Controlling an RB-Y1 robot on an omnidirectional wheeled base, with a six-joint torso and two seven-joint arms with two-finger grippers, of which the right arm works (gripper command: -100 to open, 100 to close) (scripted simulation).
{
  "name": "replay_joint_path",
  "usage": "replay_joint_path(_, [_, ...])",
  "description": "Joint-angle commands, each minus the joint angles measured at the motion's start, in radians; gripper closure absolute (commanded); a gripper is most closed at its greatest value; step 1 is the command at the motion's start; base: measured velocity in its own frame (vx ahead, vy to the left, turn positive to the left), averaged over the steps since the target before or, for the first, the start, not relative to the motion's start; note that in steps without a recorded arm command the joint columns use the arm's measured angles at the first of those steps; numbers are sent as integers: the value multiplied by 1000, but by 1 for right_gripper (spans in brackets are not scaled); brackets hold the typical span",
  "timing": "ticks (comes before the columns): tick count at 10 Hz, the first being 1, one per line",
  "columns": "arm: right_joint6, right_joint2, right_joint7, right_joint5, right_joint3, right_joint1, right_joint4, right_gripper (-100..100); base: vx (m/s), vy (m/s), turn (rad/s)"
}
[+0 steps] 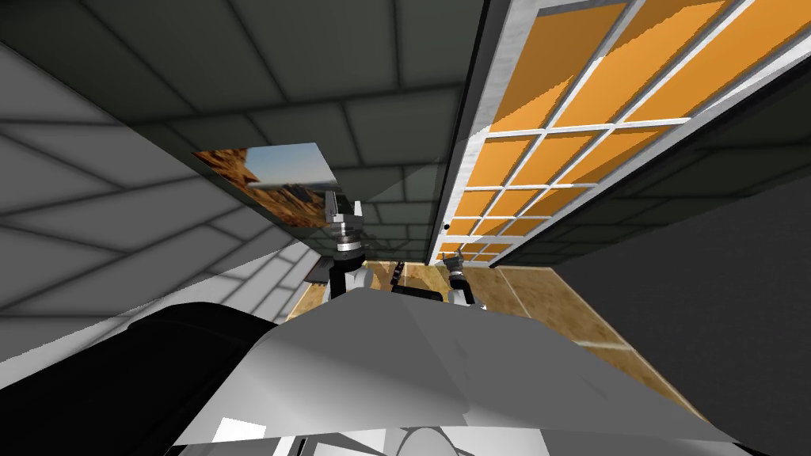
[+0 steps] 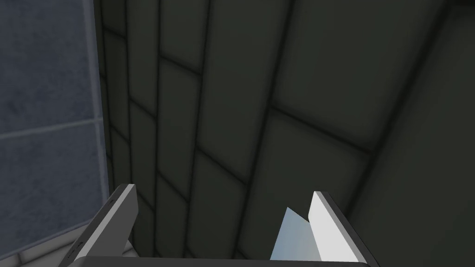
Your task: Pull the door open
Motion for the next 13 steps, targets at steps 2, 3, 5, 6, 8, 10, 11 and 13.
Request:
replay_joint_path(2, [17,-6,-84,5,-50,22,-28,-100,1,-18,202])
replay_joint_path(3, [17,-6,-96,5,-50,22,-28,-100,4,-19,64])
replay_joint_path(5, [25,-7,-160,9,-89,36,-39,-100,2,-13,190])
replay_joint_path(6, [25,-7,-172,9,-89,36,-39,-100,2,-16,36])
replay_joint_path(8, [32,-9,-234,13,-125,48,-49,-100,2,-16,142])
replay_joint_path(10, [35,-10,-278,15,-142,54,-53,-100,4,-17,92])
replay_joint_path(11, [38,-11,-307,17,-158,60,-58,-100,7,-18,174])
replay_joint_path(13, [42,-12,-345,19,-175,65,-63,-100,3,-17,91])
